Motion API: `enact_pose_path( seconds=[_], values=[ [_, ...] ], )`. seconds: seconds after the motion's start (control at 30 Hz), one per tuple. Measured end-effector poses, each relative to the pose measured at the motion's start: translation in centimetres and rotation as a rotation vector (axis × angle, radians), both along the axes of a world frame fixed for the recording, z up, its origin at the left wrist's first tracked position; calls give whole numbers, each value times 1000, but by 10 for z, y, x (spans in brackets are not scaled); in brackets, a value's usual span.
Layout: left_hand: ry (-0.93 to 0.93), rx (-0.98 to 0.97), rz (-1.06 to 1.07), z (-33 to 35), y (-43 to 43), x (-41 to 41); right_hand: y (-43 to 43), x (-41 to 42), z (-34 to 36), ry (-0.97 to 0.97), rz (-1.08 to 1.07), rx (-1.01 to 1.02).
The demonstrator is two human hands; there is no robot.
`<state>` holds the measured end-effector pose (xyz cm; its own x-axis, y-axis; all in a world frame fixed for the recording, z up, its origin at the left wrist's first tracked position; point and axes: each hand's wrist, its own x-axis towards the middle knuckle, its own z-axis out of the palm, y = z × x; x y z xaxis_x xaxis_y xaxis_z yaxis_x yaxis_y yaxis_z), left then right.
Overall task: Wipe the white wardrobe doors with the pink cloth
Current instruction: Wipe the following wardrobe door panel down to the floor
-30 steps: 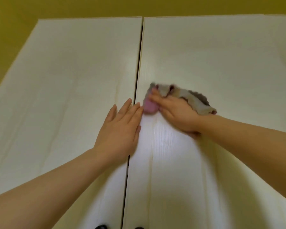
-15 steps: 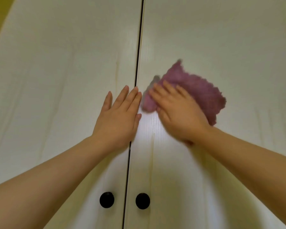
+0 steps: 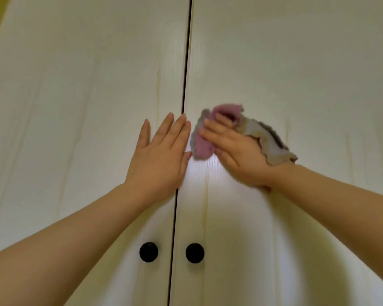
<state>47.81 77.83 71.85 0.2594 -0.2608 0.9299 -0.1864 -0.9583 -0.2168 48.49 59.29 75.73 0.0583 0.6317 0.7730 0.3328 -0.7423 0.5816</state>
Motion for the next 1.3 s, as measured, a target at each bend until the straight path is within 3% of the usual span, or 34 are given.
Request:
enact_pose_path(
  seconds=[0.07,0.1,0.17,0.27,0.37,0.43,0.5,0.57,0.63,0.7,0.77,0.87,0.97,1.03,1.13,1.23,1.3],
  values=[
    [5,-1,19,1,1,2,6,-2,11,-34,-40,245],
    [-6,0,7,2,2,1,11,-2,3,-100,-82,251],
    [-61,10,-26,3,6,2,18,-1,-25,-131,-66,68],
    [-184,55,-125,1,8,8,6,2,-33,38,60,-127],
    [-219,40,-193,11,-2,2,-8,-8,16,34,32,144],
    [-202,37,-210,19,-13,-6,-13,-7,29,-47,-104,338],
    [-186,22,-192,31,-26,-10,-12,-10,20,-129,-215,289],
    [-145,29,-150,41,-37,-6,-13,-8,6,-73,-117,109],
    [-80,13,-127,44,-46,-5,-24,-10,15,40,5,81],
    [-36,9,-106,44,-51,-5,-38,-16,36,72,54,281],
    [-35,16,-44,42,-53,-5,-46,-17,46,-35,-74,470],
    [-47,5,-11,41,-56,-6,-38,-18,15,-185,-222,346],
    [-56,-21,-13,41,-60,-6,-46,-21,6,-9,-121,173],
    [-64,-20,-1,40,-62,-6,-52,-22,36,56,-13,266],
    [-78,-37,5,38,-63,-6,-49,-17,57,-96,-180,483],
    [-80,-71,-35,37,-67,-7,-43,-15,13,-192,-238,342],
    [-90,-97,-73,39,-67,-7,-45,-18,-5,-54,-114,255]
  ],
)
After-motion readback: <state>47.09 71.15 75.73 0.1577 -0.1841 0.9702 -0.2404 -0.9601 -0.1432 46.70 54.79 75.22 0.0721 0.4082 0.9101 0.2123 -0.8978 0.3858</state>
